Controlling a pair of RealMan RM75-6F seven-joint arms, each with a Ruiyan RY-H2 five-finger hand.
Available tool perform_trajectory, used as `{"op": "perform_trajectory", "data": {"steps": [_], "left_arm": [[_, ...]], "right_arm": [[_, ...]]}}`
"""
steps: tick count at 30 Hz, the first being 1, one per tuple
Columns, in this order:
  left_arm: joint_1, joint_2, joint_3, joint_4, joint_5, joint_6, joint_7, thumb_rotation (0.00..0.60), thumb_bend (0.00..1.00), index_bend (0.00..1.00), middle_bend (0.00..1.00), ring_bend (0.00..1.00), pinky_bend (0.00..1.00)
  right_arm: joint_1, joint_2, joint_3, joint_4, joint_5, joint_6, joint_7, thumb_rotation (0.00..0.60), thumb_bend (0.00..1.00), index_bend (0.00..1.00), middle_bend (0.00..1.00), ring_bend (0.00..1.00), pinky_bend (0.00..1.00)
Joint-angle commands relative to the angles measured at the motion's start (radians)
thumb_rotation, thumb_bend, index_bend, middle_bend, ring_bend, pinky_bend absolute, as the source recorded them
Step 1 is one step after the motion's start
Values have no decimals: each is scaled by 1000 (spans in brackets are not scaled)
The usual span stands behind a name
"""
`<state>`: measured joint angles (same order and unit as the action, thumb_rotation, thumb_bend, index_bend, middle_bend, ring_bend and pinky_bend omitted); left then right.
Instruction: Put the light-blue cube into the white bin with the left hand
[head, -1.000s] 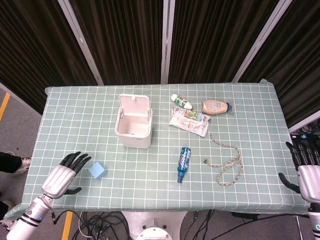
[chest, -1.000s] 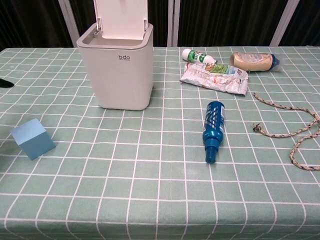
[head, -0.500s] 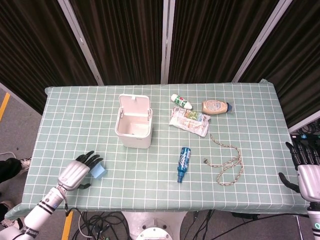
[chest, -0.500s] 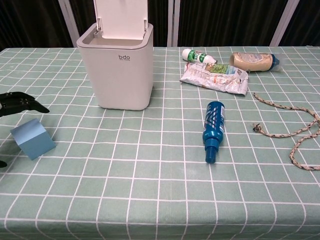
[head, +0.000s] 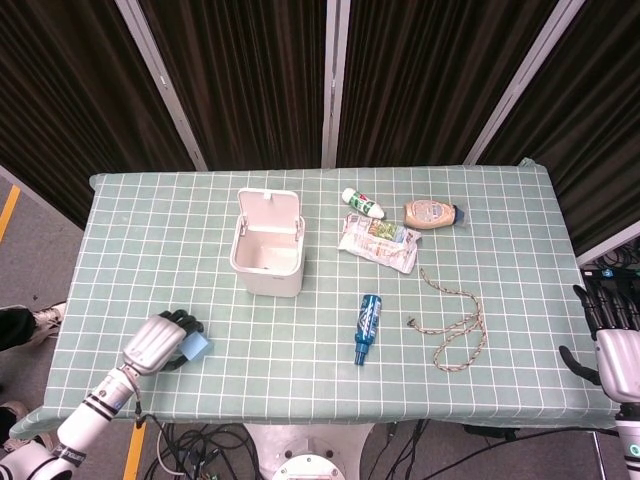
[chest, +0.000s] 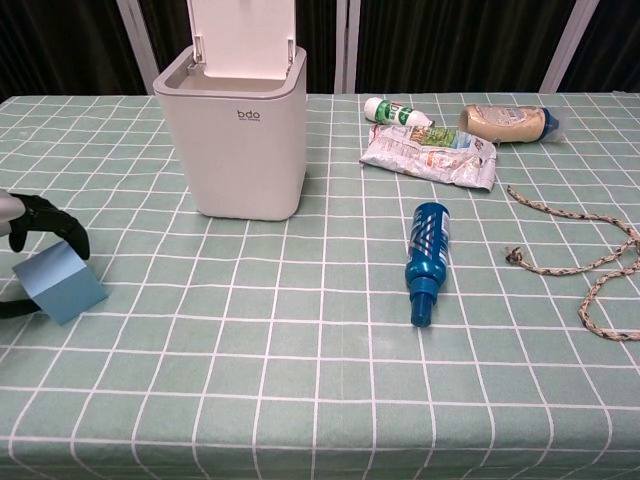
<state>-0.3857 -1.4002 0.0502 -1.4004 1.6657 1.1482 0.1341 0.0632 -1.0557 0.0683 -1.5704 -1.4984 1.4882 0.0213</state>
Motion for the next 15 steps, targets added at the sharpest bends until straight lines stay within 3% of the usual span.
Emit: {"op": "perform_trajectory", "data": {"steps": [1, 7, 15], "left_arm": [[-1, -7, 6, 8, 5, 6, -2, 600, 261, 412, 401, 304, 491], [7, -1, 3, -4, 3, 44, -4, 600, 292, 461, 445, 335, 513], [52, 142, -33, -161, -11, 189, -49, 600, 296, 468, 451, 342, 518]], "right_arm": [[0, -1, 0, 0, 0, -1, 0, 600, 176, 0, 0, 0, 0], [0, -1, 1, 0, 3, -2, -1, 600, 176, 0, 0, 0, 0], [1, -2, 1, 2, 3, -3, 1, 600, 176, 0, 0, 0, 0]]}}
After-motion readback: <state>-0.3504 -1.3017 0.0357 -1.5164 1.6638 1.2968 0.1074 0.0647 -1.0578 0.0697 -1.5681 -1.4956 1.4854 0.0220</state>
